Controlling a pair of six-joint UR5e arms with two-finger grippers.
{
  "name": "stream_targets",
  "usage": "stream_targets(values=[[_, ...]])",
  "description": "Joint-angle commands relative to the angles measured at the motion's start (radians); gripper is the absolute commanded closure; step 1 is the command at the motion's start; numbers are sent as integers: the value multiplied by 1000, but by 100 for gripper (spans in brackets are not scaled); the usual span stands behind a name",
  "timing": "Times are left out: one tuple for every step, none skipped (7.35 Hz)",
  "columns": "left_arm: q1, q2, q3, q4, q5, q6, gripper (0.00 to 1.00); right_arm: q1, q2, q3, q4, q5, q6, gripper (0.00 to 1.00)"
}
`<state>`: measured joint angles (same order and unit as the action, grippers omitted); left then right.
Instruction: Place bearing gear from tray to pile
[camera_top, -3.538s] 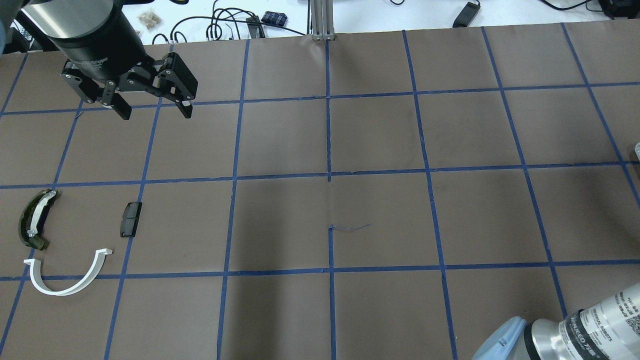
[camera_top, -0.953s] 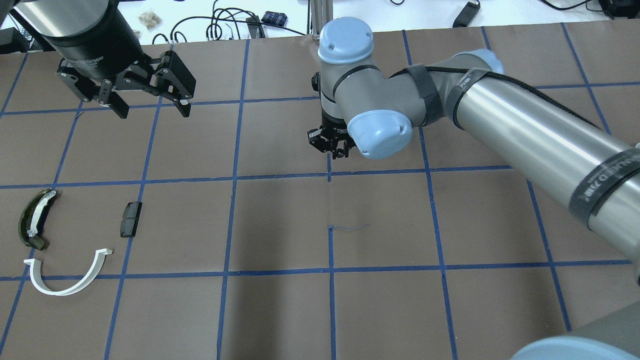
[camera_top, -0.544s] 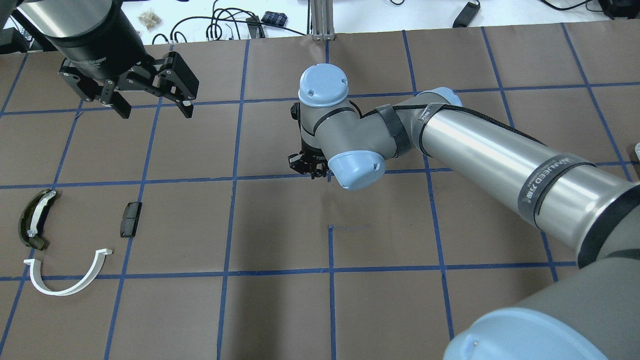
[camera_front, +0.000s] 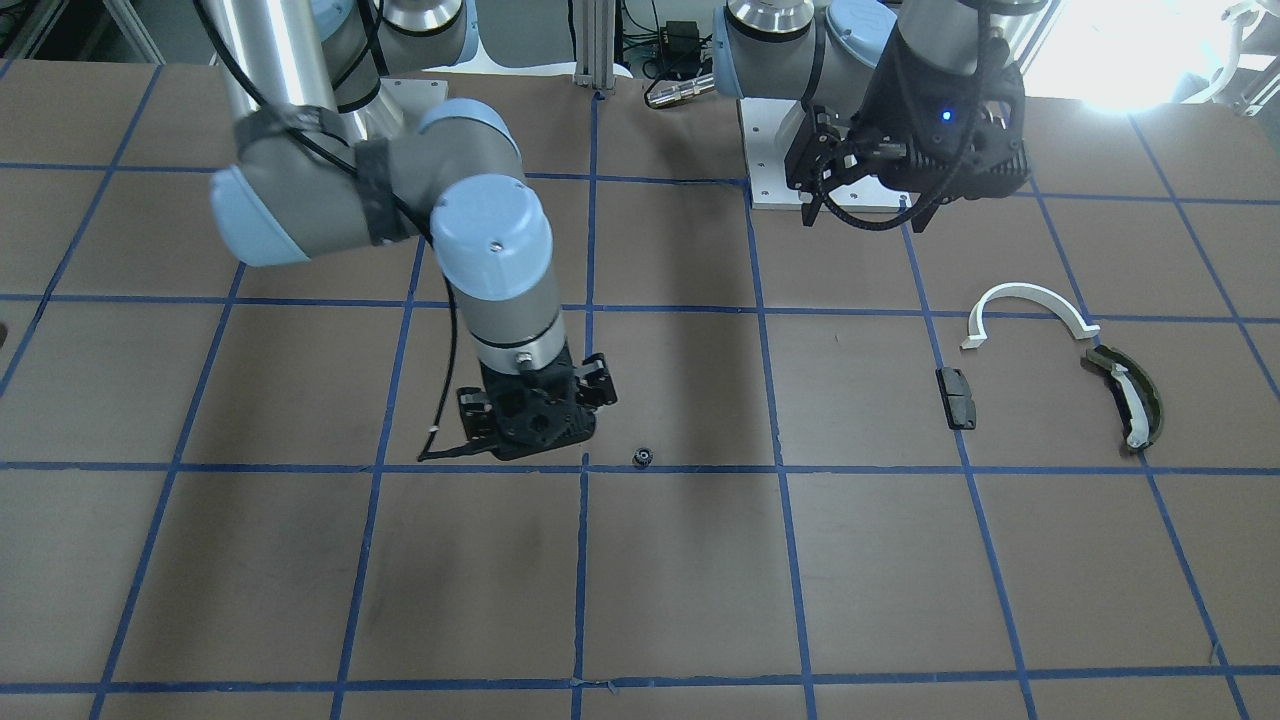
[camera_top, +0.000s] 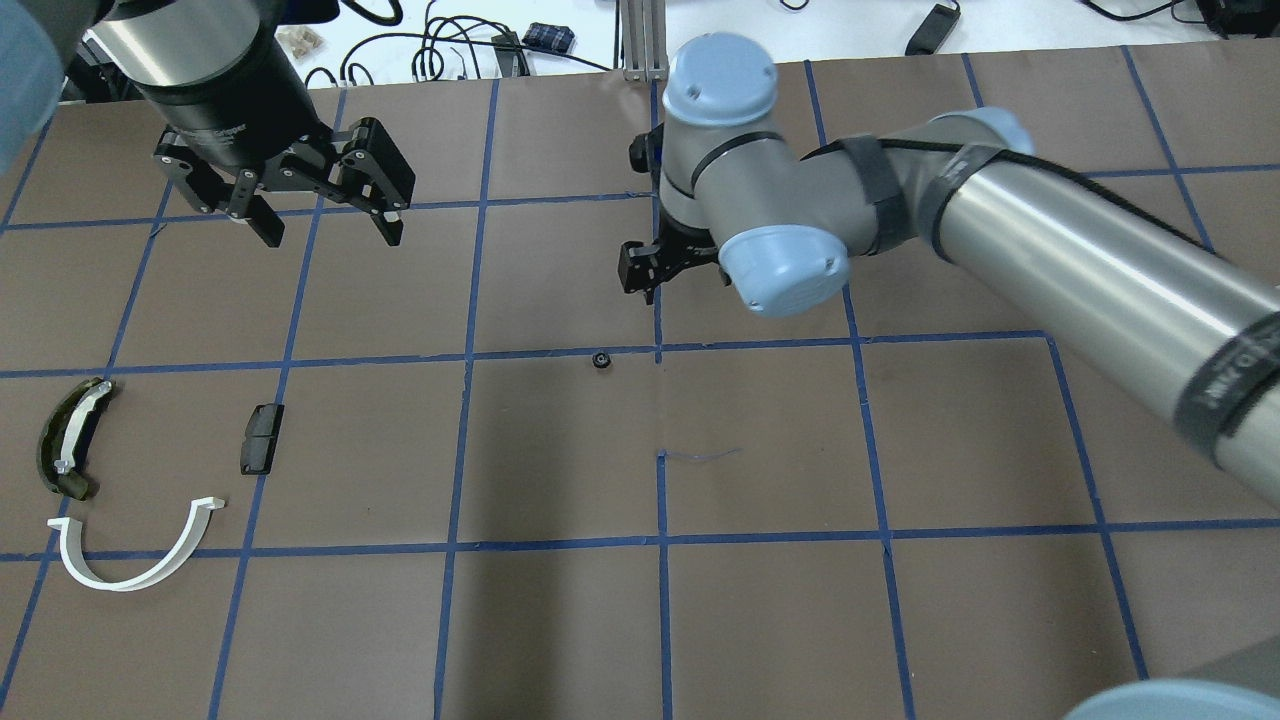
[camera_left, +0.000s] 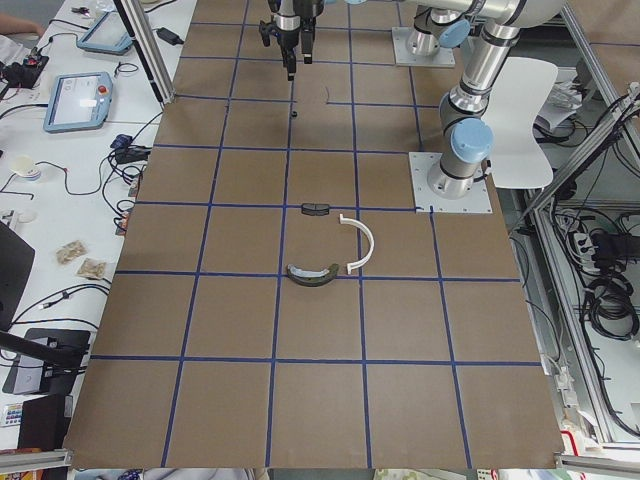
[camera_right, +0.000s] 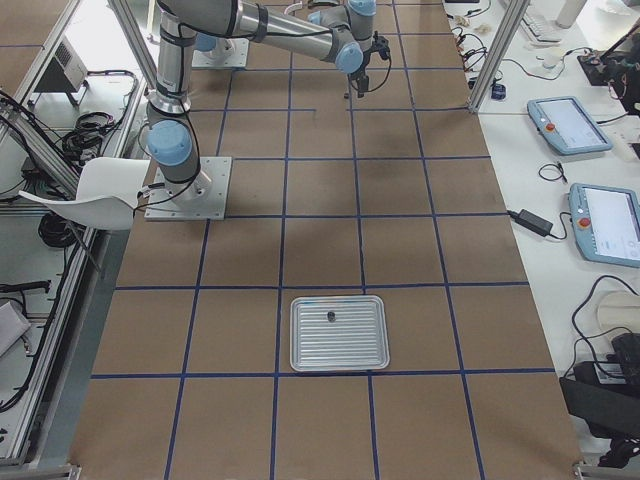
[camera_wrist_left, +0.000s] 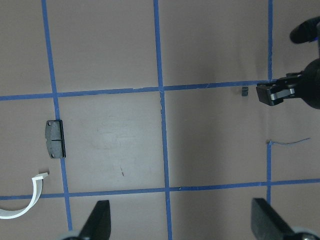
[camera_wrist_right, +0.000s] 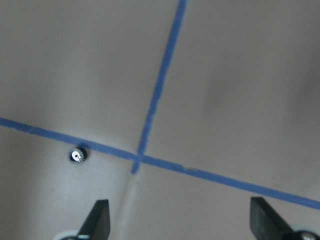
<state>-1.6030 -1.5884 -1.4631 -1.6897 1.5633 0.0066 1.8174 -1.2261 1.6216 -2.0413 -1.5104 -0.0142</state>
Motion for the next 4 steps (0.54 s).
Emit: stream_targets(values=[[-29,-109,-34,155,-69,-20,0,-235,-165,1,177,-8,-279,0],[-73,-186,-61,288,-83,-75,0,-371,-203,0,215,-55,-444,0],[-162,-243,-95,342,-74,-145,0,-514,-223,1,257,-66,-618,0],[-219,-290,-117,434,-71,-214,0,-656,-222,6,271,-71,-833,0]])
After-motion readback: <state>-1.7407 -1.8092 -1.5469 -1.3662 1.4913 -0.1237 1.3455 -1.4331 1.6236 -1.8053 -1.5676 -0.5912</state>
